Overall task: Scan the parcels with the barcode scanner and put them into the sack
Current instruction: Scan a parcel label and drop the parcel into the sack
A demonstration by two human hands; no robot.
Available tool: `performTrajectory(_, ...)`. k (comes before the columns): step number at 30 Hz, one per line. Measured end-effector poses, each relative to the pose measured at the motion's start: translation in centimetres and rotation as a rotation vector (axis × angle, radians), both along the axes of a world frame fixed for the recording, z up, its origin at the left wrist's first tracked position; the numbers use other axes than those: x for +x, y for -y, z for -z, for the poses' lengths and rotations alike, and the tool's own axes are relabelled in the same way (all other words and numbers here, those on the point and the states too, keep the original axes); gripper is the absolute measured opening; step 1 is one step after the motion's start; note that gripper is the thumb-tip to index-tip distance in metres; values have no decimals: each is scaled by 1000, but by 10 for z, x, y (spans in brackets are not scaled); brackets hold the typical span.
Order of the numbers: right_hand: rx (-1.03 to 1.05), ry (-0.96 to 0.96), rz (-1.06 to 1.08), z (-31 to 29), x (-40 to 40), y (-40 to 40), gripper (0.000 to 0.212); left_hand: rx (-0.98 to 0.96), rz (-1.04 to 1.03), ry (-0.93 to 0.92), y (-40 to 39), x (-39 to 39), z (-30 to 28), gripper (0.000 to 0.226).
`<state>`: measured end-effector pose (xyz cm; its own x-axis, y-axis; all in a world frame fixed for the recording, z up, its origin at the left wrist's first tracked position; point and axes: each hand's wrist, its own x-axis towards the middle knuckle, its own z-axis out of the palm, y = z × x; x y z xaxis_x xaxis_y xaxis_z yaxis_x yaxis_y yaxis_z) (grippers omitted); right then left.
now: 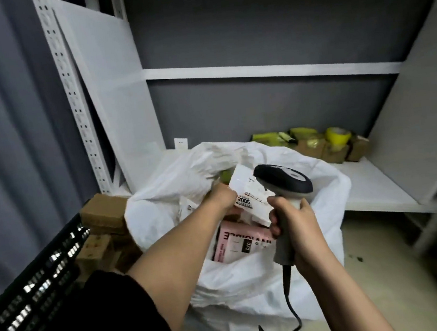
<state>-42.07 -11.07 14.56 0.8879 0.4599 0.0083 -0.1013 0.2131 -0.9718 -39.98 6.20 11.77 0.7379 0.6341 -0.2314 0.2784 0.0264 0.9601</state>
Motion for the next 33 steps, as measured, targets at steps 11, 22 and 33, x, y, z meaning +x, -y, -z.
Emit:
performTrajectory(11, -52, 30, -119, -1, -11, -40, 15, 229, -51, 58, -63, -73, -29, 18)
performTrajectory(22, -198, 48, -677, 52, -137, -213, 16, 262, -500, -180, -206, -291, 53, 16)
performTrajectory(33, -347, -80, -489, 187, -133, -376, 24, 455, -219, -855, -333, -267, 219, 92)
